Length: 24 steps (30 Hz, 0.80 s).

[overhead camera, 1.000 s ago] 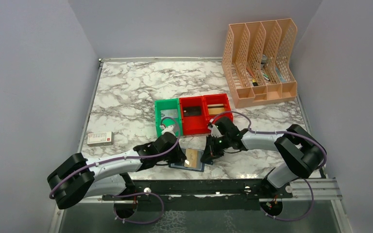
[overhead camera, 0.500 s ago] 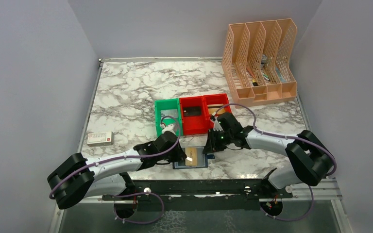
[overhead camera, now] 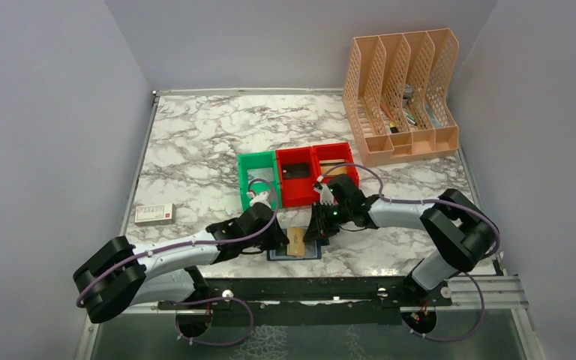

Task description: Take the credit cards out of the card holder

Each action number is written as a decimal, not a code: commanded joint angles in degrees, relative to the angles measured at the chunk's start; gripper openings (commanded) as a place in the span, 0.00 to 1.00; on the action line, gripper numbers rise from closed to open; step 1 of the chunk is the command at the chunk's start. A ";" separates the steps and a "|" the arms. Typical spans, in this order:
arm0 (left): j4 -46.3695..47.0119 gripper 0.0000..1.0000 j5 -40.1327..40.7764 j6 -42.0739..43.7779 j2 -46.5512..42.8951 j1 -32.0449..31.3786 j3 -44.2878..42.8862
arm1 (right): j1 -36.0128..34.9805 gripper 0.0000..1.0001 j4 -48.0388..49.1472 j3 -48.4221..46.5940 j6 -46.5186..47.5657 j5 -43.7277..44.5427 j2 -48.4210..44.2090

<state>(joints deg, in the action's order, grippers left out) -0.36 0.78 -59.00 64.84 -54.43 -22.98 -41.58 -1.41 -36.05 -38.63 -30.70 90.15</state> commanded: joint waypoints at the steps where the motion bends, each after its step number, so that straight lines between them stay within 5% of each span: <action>1: 5.84 0.12 -0.74 -2.39 0.49 0.16 2.03 | -0.38 0.12 -0.32 -0.68 -1.18 2.74 5.12; 6: 13.65 0.23 -2.87 -6.44 2.26 0.32 5.76 | -0.39 0.08 -2.44 0.81 -1.80 7.14 6.49; 18: 21.58 0.28 -5.72 -10.47 3.51 0.53 8.48 | -0.40 0.06 0.64 4.90 -3.42 6.61 6.74; 24: 22.60 0.14 -6.67 -10.47 4.55 0.55 8.08 | -0.35 0.06 1.38 5.66 -3.77 6.75 6.91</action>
<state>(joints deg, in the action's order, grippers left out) 18.15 -2.81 -68.55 69.04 -53.74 -14.96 -41.19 6.02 -33.91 -44.75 -31.70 93.32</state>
